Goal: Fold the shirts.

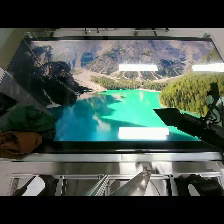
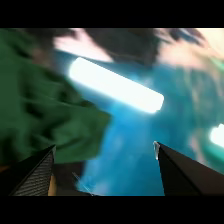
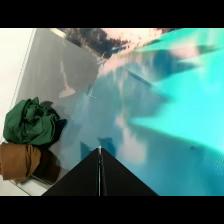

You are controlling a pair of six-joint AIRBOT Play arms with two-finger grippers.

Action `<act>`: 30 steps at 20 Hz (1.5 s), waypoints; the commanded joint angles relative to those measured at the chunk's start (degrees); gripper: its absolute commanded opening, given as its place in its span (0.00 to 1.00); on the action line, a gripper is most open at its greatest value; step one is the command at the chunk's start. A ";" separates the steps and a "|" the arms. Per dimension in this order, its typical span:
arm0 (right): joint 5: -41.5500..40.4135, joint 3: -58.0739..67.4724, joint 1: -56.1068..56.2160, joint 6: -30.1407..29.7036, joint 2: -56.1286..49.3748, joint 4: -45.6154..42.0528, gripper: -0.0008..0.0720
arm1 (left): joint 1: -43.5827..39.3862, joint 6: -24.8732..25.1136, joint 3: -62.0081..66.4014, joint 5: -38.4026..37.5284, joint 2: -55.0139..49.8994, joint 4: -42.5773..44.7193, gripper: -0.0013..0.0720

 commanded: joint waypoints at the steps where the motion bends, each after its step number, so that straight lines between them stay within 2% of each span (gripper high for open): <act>1: 0.02 -0.02 0.04 0.00 0.04 0.02 0.05 | 7.58 -0.44 3.74 -1.05 -10.56 1.95 0.99; 6: 0.02 -0.02 0.04 0.00 0.04 0.02 0.05 | 6.32 -1.53 3.72 -6.19 -22.03 8.00 0.99; 12: -0.87 -0.02 0.04 0.00 0.04 2.36 0.05 | 0.70 -1.81 3.74 -13.03 -31.78 8.31 0.99; 13: -1.14 -0.02 0.04 0.00 0.04 3.65 0.05 | -0.81 -1.81 3.76 -13.09 -33.33 7.54 0.96; 14: -1.09 -0.02 0.04 0.00 0.04 4.61 0.05 | -2.29 -1.81 4.15 -12.61 -34.58 5.55 0.66; 15: -1.09 -0.04 0.04 0.00 0.04 6.05 0.05 | -3.82 -1.77 5.84 -10.58 -35.63 2.97 0.07; 18: -1.09 -0.02 0.04 0.00 0.04 9.33 0.05 | -11.43 0.79 15.37 -4.96 -36.39 -7.67 0.05; 20: -1.09 -0.02 0.04 0.00 0.04 9.49 0.05 | -18.91 1.27 23.02 -0.63 -36.39 -11.15 0.05; 24: -1.11 -0.02 0.04 0.00 0.04 9.51 0.05 | -40.59 1.29 33.83 4.72 -36.39 -11.78 0.05; 28: -1.22 -0.02 0.04 0.00 0.04 9.46 0.05 | -59.60 2.01 38.14 4.50 -36.46 -11.54 0.05; 30: -1.20 -0.02 0.04 0.00 0.04 9.49 0.05 | -67.19 2.60 38.14 1.46 -36.46 -8.26 0.05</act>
